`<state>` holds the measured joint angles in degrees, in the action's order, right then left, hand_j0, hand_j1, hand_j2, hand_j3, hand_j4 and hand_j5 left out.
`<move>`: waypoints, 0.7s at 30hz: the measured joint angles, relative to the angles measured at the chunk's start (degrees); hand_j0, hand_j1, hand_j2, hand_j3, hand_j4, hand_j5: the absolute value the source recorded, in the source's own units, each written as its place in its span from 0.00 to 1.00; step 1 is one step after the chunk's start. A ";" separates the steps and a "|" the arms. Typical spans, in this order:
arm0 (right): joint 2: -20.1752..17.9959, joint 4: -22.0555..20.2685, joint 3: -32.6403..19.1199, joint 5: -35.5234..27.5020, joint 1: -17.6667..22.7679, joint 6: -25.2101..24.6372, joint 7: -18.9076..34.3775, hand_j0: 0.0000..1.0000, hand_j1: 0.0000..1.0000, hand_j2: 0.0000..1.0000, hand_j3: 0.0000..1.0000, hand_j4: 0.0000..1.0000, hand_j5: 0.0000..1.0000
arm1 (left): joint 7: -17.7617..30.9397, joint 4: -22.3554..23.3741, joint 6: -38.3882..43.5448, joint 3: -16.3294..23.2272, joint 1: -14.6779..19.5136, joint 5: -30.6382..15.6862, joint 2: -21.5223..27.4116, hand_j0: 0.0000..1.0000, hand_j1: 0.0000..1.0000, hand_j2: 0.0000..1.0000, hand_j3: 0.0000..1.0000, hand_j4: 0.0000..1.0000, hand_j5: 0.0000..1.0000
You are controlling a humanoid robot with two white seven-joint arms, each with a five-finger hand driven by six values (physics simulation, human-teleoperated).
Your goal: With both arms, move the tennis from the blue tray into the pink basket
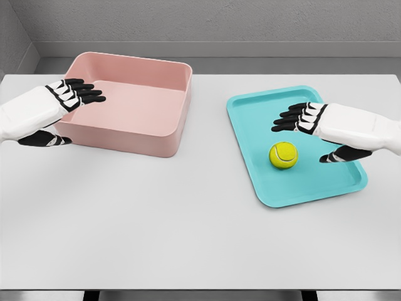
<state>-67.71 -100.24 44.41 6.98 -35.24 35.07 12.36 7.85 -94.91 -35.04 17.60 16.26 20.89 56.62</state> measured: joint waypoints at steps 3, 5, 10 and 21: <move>-0.01 0.07 0.07 0.16 0.00 0.00 0.04 1.00 1.00 1.00 1.00 1.00 1.00 | 0.00 0.00 0.00 0.00 -0.09 0.04 0.00 1.00 1.00 1.00 1.00 1.00 1.00; 0.11 0.10 0.12 0.33 0.00 0.00 0.03 1.00 1.00 1.00 1.00 1.00 1.00 | 0.00 0.04 0.00 0.00 -0.09 0.05 0.00 1.00 1.00 1.00 1.00 1.00 1.00; 3.02 0.59 -0.29 3.87 -0.35 -0.01 3.00 1.00 1.00 1.00 1.00 1.00 1.00 | 0.00 0.07 0.00 -0.02 -0.09 0.07 0.00 1.00 1.00 1.00 1.00 1.00 1.00; 12.28 11.21 3.97 4.91 -9.58 0.04 15.15 1.00 1.00 1.00 1.00 1.00 1.00 | 0.00 0.08 0.00 -0.05 -0.09 -0.01 0.00 1.00 1.00 1.00 1.00 1.00 1.00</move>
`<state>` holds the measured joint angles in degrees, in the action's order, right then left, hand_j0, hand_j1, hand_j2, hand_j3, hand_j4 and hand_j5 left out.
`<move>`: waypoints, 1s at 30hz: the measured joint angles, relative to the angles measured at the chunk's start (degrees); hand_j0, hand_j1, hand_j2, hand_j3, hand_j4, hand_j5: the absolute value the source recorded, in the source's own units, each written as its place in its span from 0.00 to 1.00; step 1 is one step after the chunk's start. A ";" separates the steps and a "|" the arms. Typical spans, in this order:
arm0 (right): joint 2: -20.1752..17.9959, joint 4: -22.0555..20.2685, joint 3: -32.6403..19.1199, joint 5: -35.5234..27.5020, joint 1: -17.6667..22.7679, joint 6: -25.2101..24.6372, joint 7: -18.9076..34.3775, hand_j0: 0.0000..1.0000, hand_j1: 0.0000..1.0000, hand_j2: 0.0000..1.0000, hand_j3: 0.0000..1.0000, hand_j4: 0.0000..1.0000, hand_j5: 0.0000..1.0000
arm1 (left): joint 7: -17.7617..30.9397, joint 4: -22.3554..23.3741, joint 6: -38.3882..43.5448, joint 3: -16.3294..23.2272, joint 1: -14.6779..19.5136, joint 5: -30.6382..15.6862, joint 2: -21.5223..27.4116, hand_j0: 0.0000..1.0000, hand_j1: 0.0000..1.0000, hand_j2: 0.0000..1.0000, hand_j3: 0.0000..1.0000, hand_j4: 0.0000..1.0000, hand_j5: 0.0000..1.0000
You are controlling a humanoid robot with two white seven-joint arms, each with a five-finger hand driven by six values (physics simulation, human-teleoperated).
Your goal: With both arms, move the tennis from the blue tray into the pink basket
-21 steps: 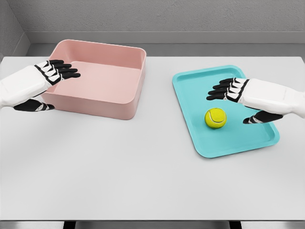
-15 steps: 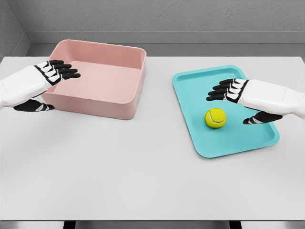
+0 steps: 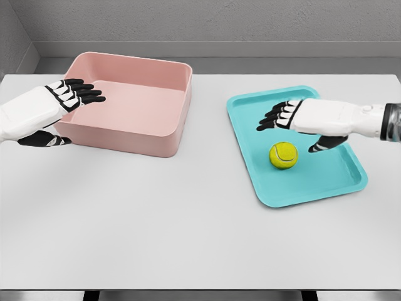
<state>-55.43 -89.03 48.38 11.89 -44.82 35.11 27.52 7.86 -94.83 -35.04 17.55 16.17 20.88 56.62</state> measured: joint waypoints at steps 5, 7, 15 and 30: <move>3.50 5.59 1.96 0.32 -0.18 0.02 1.09 1.00 1.00 1.00 1.00 1.00 1.00 | 0.00 -0.04 0.00 0.04 0.00 -0.01 0.00 1.00 1.00 1.00 1.00 1.00 1.00; 4.03 6.55 2.55 0.43 -0.09 0.02 1.25 1.00 1.00 1.00 1.00 1.00 1.00 | 0.00 -0.06 0.00 0.04 0.00 -0.01 0.01 1.00 1.00 1.00 1.00 1.00 1.00; 5.89 8.92 4.62 1.38 -0.09 0.02 1.48 0.99 0.99 0.99 0.99 0.99 0.99 | 0.00 -0.09 0.00 0.04 0.00 -0.01 0.00 1.00 1.00 1.00 1.00 1.00 1.00; 8.82 13.93 5.88 4.82 -0.09 0.01 1.44 0.98 0.98 0.98 0.98 0.98 0.98 | 0.00 -0.09 0.00 0.04 0.00 -0.02 0.00 1.00 1.00 1.00 1.00 1.00 1.00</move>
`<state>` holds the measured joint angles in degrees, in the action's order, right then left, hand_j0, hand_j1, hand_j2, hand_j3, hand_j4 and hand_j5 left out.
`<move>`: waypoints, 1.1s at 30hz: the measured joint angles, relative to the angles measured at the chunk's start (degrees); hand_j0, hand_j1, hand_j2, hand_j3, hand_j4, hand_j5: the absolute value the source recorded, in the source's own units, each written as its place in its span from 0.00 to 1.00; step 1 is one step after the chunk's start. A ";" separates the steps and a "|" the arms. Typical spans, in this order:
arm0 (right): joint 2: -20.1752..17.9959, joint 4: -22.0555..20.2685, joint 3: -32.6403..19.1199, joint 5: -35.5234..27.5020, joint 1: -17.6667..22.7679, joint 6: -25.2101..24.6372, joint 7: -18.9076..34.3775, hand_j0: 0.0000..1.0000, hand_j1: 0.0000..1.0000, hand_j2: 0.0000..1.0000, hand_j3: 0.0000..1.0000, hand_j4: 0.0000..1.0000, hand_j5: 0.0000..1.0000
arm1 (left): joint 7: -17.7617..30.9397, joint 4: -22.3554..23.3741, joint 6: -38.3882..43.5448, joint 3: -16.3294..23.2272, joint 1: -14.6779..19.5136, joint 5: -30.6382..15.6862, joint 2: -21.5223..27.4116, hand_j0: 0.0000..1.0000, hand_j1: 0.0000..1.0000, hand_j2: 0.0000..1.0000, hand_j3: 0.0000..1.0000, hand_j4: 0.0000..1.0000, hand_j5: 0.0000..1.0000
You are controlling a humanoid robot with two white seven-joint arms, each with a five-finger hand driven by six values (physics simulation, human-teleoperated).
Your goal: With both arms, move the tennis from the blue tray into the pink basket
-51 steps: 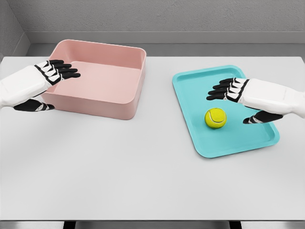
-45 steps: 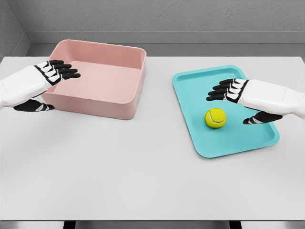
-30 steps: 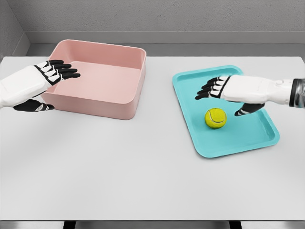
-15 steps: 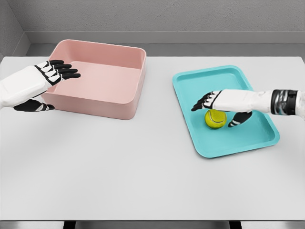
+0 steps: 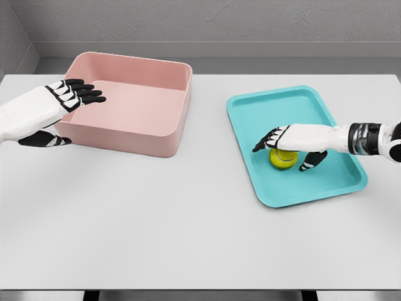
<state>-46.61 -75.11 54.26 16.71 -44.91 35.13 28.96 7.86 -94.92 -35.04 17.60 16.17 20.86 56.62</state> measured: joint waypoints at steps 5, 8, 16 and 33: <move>1.19 1.22 0.01 0.85 -0.09 0.00 0.05 0.94 0.94 0.94 0.94 0.94 0.94 | 0.00 0.00 0.00 0.00 0.00 0.00 0.00 1.00 1.00 1.00 1.00 1.00 1.00; 1.37 1.28 0.02 1.14 0.00 0.00 0.06 0.87 0.87 0.87 0.87 0.87 0.87 | 0.00 -0.02 0.00 0.00 0.00 0.00 0.00 1.00 1.00 1.00 1.00 1.00 1.00; 1.33 1.21 -0.38 1.26 0.09 0.00 1.76 0.77 0.77 0.77 0.77 0.77 0.77 | 0.00 -0.06 0.00 0.00 0.00 0.00 0.00 1.00 1.00 1.00 1.00 1.00 1.00; 1.25 1.11 -0.64 1.32 0.09 -0.01 2.25 0.59 0.59 0.59 0.59 0.59 0.59 | 0.00 -0.30 0.00 0.00 0.00 0.00 0.00 1.00 1.00 1.00 1.00 1.00 1.00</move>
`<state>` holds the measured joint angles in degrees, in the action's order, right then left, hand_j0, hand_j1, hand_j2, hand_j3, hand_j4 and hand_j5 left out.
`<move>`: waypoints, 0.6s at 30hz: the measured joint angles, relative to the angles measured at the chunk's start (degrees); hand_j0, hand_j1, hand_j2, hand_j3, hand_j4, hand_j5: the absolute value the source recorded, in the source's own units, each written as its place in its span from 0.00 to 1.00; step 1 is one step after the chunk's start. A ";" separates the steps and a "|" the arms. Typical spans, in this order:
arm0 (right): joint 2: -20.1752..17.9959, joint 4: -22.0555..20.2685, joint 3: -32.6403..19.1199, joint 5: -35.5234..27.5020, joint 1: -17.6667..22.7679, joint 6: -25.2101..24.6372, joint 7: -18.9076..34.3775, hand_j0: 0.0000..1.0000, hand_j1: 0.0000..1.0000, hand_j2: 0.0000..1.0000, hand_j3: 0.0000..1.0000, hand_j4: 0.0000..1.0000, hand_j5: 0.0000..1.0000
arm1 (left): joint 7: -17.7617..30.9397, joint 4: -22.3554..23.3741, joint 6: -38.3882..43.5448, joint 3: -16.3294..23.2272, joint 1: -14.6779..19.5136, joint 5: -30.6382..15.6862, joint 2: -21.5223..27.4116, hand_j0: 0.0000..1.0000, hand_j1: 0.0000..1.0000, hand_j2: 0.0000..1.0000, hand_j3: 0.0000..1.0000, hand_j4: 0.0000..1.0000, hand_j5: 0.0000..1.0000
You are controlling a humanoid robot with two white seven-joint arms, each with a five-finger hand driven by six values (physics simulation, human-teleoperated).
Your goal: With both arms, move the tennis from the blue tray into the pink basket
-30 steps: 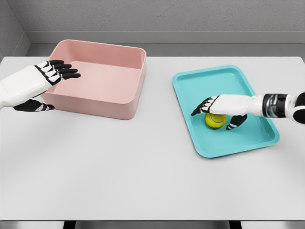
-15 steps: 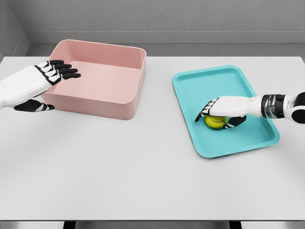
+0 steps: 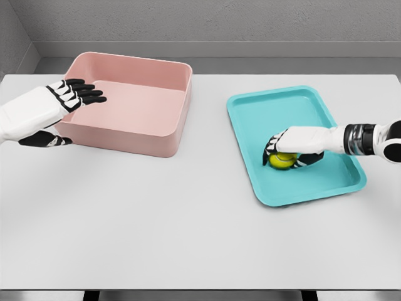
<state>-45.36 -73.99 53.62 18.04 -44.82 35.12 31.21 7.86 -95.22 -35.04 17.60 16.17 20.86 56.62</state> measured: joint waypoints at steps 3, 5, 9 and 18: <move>-0.03 -0.06 -0.09 -0.02 0.00 0.01 0.00 0.55 0.55 0.55 0.55 0.55 0.55 | 0.00 -0.03 0.00 0.00 0.09 0.00 0.01 1.00 1.00 1.00 1.00 1.00 1.00; -0.03 -0.13 -0.20 -0.07 -0.09 0.02 0.01 0.53 0.53 0.53 0.53 0.53 0.53 | 0.00 -0.04 0.00 0.00 0.09 0.00 0.04 1.00 1.00 1.00 1.00 1.00 1.00; -0.33 -1.09 -1.40 -0.14 -0.09 0.03 0.15 0.53 0.53 0.53 0.53 0.53 0.53 | 0.00 -0.01 0.00 -0.01 0.09 0.00 0.07 1.00 1.00 1.00 1.00 1.00 1.00; -3.07 -6.17 -4.81 -0.52 0.17 0.03 0.44 0.48 0.48 0.48 0.48 0.48 0.48 | 0.00 -0.04 0.00 -0.01 0.18 0.00 0.05 1.00 1.00 1.00 1.00 1.00 1.00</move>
<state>-48.43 -80.16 48.81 17.51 -44.65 35.15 31.65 7.86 -95.26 -35.04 17.59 16.35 20.86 56.67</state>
